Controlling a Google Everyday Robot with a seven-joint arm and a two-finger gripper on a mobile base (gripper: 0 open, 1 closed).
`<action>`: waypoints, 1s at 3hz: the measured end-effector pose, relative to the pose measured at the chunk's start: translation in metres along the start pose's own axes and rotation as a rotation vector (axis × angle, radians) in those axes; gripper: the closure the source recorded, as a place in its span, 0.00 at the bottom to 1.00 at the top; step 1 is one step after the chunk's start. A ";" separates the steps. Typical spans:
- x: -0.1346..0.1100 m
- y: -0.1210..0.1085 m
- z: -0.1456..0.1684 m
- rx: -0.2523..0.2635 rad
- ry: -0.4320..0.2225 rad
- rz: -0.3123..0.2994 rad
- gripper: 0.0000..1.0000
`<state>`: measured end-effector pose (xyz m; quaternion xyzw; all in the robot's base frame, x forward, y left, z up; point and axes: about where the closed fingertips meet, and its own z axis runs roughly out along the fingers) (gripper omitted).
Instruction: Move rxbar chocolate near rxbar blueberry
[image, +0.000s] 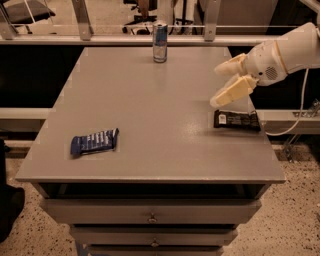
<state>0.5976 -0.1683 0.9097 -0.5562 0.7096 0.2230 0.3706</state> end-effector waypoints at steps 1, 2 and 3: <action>0.026 0.000 0.017 -0.016 0.063 0.005 0.00; 0.050 0.003 0.022 -0.017 0.118 -0.019 0.00; 0.073 0.003 0.019 0.008 0.173 -0.050 0.00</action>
Offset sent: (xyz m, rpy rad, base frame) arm -0.0070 -0.0316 -0.0741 -0.1889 0.0246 0.0171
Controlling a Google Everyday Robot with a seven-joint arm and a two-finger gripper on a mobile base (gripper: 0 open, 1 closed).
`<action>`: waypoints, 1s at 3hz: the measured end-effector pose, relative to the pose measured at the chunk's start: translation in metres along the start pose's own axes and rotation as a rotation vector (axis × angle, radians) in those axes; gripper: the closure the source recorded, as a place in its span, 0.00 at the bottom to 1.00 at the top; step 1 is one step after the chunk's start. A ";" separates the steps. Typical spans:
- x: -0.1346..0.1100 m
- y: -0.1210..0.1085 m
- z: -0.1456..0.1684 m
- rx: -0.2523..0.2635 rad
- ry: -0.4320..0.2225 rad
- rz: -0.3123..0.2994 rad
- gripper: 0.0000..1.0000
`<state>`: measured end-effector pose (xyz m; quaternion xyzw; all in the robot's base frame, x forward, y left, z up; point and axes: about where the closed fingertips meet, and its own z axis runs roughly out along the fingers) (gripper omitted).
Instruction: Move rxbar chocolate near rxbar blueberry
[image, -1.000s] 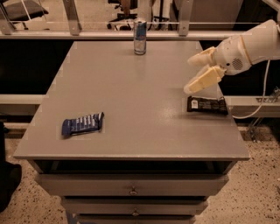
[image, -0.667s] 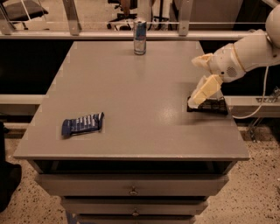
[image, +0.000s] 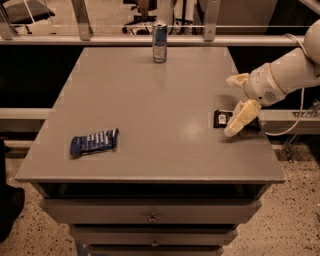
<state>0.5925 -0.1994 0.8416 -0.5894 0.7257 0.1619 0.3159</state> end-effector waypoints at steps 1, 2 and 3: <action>0.015 -0.004 -0.005 0.027 0.049 -0.026 0.00; 0.023 -0.006 -0.008 0.027 0.084 -0.029 0.14; 0.026 -0.008 -0.008 0.017 0.100 -0.019 0.37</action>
Offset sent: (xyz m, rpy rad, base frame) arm 0.0011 -0.0373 -0.0091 -0.1321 -0.0040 -0.0191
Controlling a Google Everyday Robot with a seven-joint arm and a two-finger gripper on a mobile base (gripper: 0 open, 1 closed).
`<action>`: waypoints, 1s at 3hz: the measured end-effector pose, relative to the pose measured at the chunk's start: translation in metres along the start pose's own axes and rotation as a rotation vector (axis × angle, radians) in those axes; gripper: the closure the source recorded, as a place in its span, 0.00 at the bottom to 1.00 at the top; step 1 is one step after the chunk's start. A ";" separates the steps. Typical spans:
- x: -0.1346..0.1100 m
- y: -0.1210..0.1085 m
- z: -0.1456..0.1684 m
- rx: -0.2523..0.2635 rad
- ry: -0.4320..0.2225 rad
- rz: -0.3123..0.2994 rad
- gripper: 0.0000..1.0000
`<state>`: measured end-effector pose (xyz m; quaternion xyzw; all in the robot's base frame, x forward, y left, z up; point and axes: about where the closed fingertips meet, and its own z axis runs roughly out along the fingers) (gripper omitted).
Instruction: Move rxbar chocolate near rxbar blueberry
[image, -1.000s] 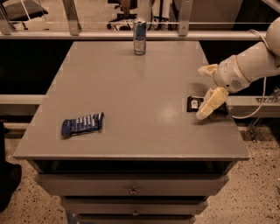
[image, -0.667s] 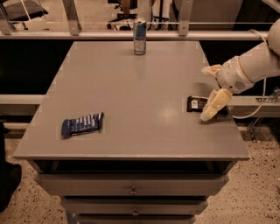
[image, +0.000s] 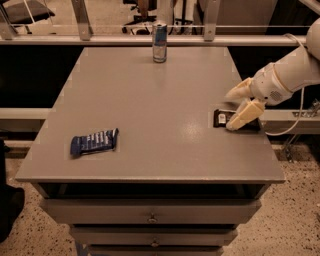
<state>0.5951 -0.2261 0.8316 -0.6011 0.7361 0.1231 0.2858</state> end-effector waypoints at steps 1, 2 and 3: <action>0.001 0.000 0.000 -0.009 0.004 0.005 0.59; -0.001 0.000 -0.002 -0.010 0.004 0.005 0.92; -0.007 0.001 -0.004 -0.016 -0.008 0.001 1.00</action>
Offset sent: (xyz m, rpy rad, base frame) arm -0.0086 0.0061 -0.0028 -0.0005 0.0613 0.0266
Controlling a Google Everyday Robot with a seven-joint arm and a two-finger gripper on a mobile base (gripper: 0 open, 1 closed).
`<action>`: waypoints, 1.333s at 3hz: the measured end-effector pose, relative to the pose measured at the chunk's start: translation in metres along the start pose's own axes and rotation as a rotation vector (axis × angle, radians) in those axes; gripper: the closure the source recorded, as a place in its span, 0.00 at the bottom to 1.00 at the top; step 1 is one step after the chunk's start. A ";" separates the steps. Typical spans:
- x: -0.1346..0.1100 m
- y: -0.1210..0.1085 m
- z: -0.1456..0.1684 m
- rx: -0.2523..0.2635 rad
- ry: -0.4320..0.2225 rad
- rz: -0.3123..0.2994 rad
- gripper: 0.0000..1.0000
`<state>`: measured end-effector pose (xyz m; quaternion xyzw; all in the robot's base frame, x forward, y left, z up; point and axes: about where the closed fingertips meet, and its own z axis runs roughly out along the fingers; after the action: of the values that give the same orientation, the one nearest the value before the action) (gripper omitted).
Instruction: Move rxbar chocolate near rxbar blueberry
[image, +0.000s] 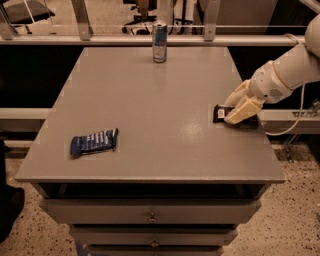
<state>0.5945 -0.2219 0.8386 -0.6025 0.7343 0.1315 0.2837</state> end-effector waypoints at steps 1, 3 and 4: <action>-0.063 0.006 -0.015 -0.067 -0.124 -0.038 1.00; -0.148 0.017 -0.023 -0.121 -0.283 -0.066 1.00; -0.148 0.017 -0.023 -0.121 -0.283 -0.066 1.00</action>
Offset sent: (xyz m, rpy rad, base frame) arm -0.0090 0.1697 0.1589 0.4009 -0.0335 0.2191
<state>0.5885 -0.1101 0.9402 -0.6176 0.6578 0.2496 0.3515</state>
